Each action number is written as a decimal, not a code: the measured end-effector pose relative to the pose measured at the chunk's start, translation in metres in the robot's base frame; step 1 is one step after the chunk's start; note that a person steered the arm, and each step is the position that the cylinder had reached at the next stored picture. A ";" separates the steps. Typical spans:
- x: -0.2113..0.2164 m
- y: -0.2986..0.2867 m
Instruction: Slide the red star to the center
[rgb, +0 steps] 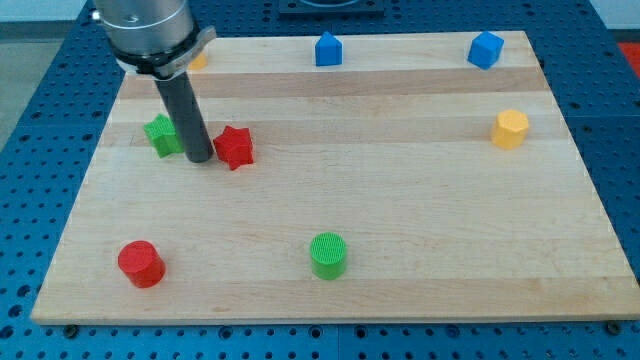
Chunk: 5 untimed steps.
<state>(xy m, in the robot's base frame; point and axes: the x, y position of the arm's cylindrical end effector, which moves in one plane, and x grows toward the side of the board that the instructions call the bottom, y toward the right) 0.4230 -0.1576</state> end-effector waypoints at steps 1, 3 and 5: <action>-0.003 0.021; -0.019 0.072; -0.026 0.131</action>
